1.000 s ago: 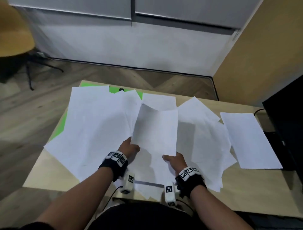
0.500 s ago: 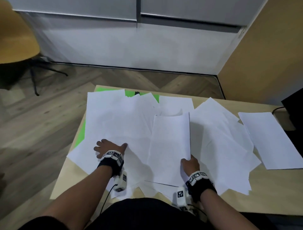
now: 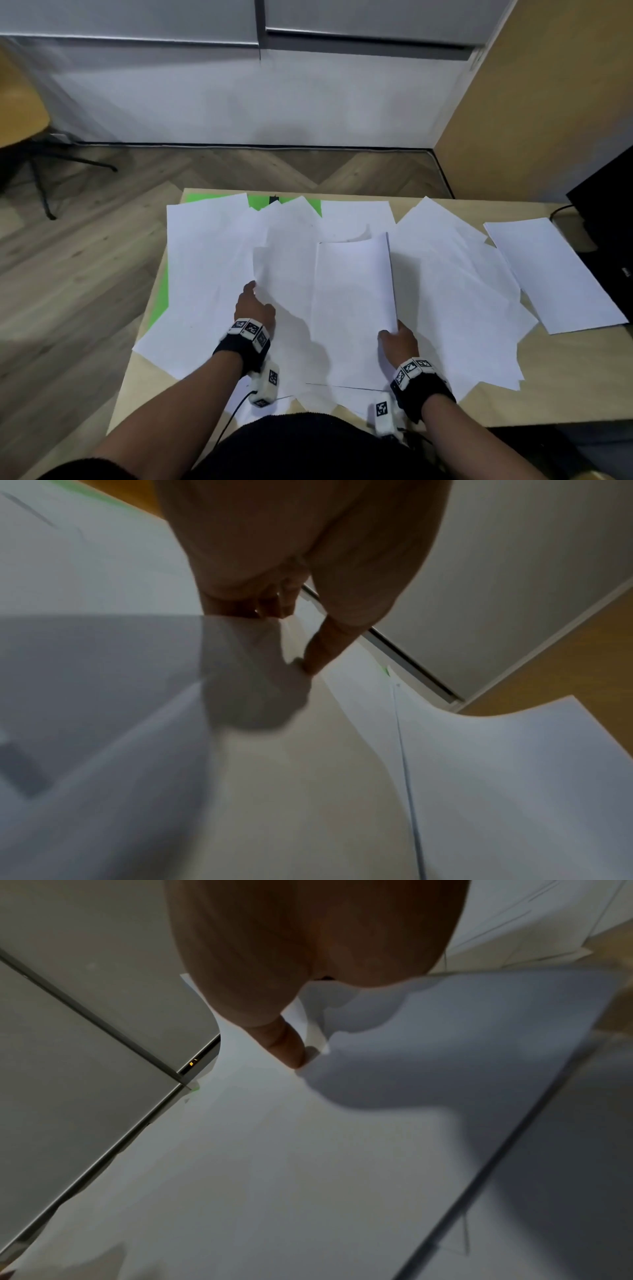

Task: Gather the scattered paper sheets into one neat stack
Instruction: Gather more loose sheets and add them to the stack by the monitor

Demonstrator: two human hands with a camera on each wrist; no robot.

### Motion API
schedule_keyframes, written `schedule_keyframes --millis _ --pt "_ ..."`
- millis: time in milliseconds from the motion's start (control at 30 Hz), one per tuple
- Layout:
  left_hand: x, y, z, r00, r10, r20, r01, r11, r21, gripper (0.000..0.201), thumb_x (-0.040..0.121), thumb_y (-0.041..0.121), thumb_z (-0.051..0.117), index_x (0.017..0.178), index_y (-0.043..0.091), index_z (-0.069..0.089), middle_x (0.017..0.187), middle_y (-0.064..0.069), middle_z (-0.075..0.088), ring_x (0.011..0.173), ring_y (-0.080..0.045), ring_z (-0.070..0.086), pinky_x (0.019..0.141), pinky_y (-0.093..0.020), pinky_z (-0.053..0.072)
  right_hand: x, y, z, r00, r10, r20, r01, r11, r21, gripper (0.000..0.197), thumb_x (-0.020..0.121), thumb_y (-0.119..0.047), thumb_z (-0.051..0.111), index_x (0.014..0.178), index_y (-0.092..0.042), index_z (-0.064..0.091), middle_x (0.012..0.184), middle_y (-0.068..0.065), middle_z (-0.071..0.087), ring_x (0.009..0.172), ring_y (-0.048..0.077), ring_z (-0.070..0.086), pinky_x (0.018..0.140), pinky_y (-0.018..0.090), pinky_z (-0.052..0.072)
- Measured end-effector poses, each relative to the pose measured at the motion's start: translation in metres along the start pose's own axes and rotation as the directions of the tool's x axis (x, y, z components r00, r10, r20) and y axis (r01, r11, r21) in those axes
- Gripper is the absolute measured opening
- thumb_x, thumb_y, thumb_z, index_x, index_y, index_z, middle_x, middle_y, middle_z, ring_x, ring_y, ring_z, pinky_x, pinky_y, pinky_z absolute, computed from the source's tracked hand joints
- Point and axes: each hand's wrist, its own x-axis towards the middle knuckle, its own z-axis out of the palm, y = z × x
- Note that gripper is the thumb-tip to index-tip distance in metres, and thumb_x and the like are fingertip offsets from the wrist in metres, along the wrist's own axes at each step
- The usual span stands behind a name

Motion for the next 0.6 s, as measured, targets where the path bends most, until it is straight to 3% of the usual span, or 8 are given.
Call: schedule_keyframes --millis 100,233,300,400,500,600 --pt "-0.004 0.006 0.004 0.993 0.082 0.09 -0.082 0.997 -0.001 0.063 0.088 0.006 0.054 0.146 0.022 0.039 0.137 -0.013 0.056 0.118 -0.032 0.057 0.093 -0.029 0.043 0.001 0.0 -0.001 1.0 0.01 0.006 -0.01 1.0 0.011 0.033 0.084 -0.009 0.056 0.115 -0.014 0.066 0.11 0.011 0.07 0.104 0.031 0.063 0.085 0.027 0.044" --pt "-0.01 0.01 0.011 0.949 0.145 0.279 -0.166 0.985 0.051 0.059 0.091 0.009 0.054 0.147 0.023 0.038 0.124 -0.013 0.061 0.112 -0.027 0.059 0.086 -0.02 0.037 0.0 -0.001 0.001 0.998 0.051 0.03 -0.052 0.998 0.04 0.016 0.081 -0.012 0.063 0.096 -0.012 0.07 0.094 0.009 0.069 0.092 0.027 0.063 0.077 0.023 0.041" --pt "-0.014 0.011 0.015 0.923 0.155 0.353 -0.192 0.979 0.073 0.056 0.093 0.01 0.05 0.146 0.022 0.038 0.114 -0.009 0.061 0.106 -0.025 0.06 0.082 -0.019 0.035 -0.003 -0.002 0.005 0.998 0.049 0.037 -0.052 0.997 0.063 0.015 0.08 -0.01 0.065 0.093 -0.007 0.071 0.09 0.009 0.07 0.09 0.026 0.064 0.076 0.022 0.04" --pt "-0.016 0.012 0.022 0.914 0.13 0.385 -0.159 0.986 0.045 0.055 0.095 0.011 0.045 0.147 0.024 0.035 0.118 -0.009 0.06 0.1 -0.023 0.058 0.085 -0.022 0.038 -0.008 -0.006 0.013 0.998 0.06 -0.015 -0.058 0.994 0.089 0.017 0.079 -0.01 0.064 0.092 -0.002 0.072 0.09 0.013 0.071 0.091 0.028 0.067 0.075 0.022 0.042" --pt "-0.016 0.01 0.027 0.927 0.069 0.368 -0.081 0.997 0.018 0.05 0.095 0.013 0.045 0.143 0.023 0.039 0.129 -0.009 0.06 0.109 -0.026 0.059 0.093 -0.027 0.043 -0.012 -0.009 0.02 0.992 0.103 -0.066 -0.103 0.995 0.013 0.041 0.078 -0.023 0.065 0.116 -0.006 0.064 0.118 0.017 0.061 0.108 0.032 0.062 0.087 0.028 0.046" --pt "-0.016 0.011 0.033 0.948 0.022 0.318 -0.034 0.999 0.03 0.034 0.096 0.019 0.043 0.129 0.018 0.051 0.122 -0.011 0.063 0.103 -0.028 0.059 0.084 -0.027 0.042 -0.019 -0.011 0.022 0.993 0.087 -0.082 -0.09 0.995 -0.032 0.059 0.08 -0.018 0.064 0.135 -0.011 0.045 0.13 0.015 0.051 0.115 0.034 0.055 0.095 0.034 0.045"
